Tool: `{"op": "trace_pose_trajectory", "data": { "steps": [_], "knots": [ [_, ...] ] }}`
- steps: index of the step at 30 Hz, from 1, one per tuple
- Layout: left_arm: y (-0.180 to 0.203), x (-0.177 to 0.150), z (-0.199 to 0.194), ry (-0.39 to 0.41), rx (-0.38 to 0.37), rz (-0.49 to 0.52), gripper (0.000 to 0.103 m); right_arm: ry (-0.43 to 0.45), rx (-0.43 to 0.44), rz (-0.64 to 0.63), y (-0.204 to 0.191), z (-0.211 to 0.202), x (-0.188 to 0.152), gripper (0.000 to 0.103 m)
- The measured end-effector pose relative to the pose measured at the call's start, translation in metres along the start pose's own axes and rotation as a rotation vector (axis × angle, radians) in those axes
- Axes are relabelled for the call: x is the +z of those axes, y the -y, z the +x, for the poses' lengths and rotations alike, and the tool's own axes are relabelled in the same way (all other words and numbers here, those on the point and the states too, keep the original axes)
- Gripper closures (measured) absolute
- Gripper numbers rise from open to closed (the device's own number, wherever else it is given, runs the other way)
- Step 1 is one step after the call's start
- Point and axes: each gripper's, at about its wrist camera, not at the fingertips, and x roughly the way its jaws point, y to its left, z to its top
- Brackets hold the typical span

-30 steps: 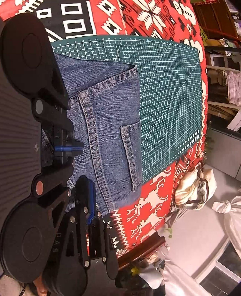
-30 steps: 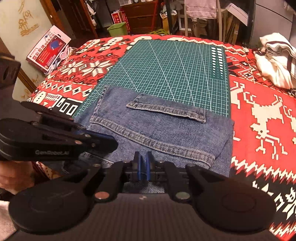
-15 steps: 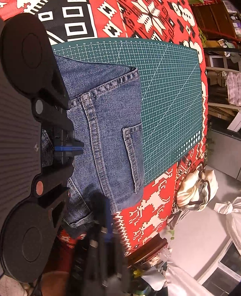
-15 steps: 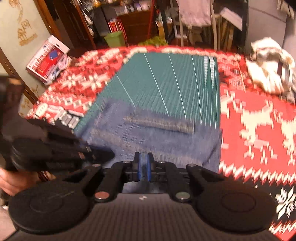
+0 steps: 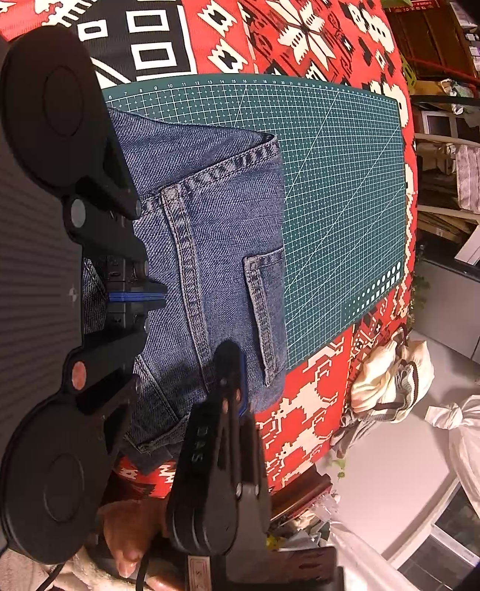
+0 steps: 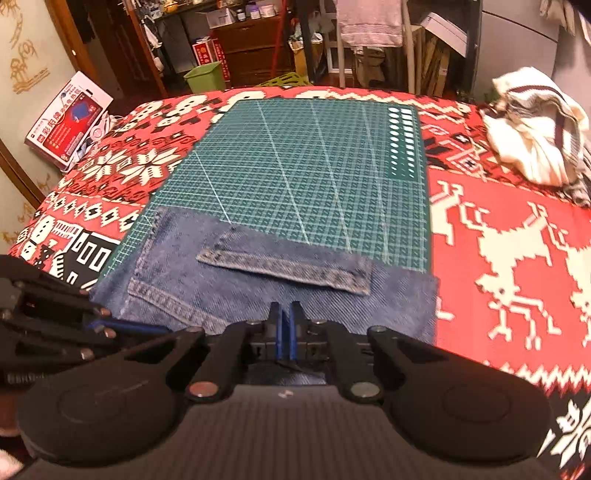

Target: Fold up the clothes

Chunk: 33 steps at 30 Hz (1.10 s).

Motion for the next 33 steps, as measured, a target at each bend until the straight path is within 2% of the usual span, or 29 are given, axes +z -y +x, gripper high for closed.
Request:
{"op": "trace_pose_trajectory", "data": {
  "steps": [5, 13, 17, 18, 20, 24, 28, 33],
  "knots": [
    [0.000, 0.000, 0.000, 0.000, -0.004, 0.006, 0.101, 0.003, 0.004, 0.065, 0.019, -0.009, -0.009, 0.103],
    [-0.001, -0.001, 0.000, 0.002, -0.007, 0.001, 0.101, 0.015, -0.070, 0.096, 0.037, -0.026, -0.016, 0.103],
    [-0.003, 0.000, 0.001, 0.000, -0.016, -0.002, 0.101, 0.010, -0.074, 0.149, 0.052, -0.031, -0.021, 0.103],
    [-0.004, 0.000, 0.001, -0.001, -0.020, -0.006, 0.101, 0.009, -0.076, 0.160, 0.054, -0.032, -0.021, 0.095],
    [-0.005, 0.000, 0.001, -0.004, -0.024, -0.011, 0.101, 0.008, -0.080, 0.179, 0.059, -0.034, -0.022, 0.094],
    [0.000, 0.002, 0.000, -0.009, -0.013, 0.006, 0.101, 0.032, -0.073, 0.191, 0.054, -0.046, -0.020, 0.093],
    [0.011, 0.008, -0.001, -0.022, -0.002, 0.036, 0.095, 0.070, -0.063, 0.182, 0.041, -0.060, -0.019, 0.091],
    [0.030, 0.021, -0.010, -0.019, -0.002, 0.096, 0.095, 0.085, -0.045, 0.128, 0.014, -0.063, -0.021, 0.090]
  ]
}}
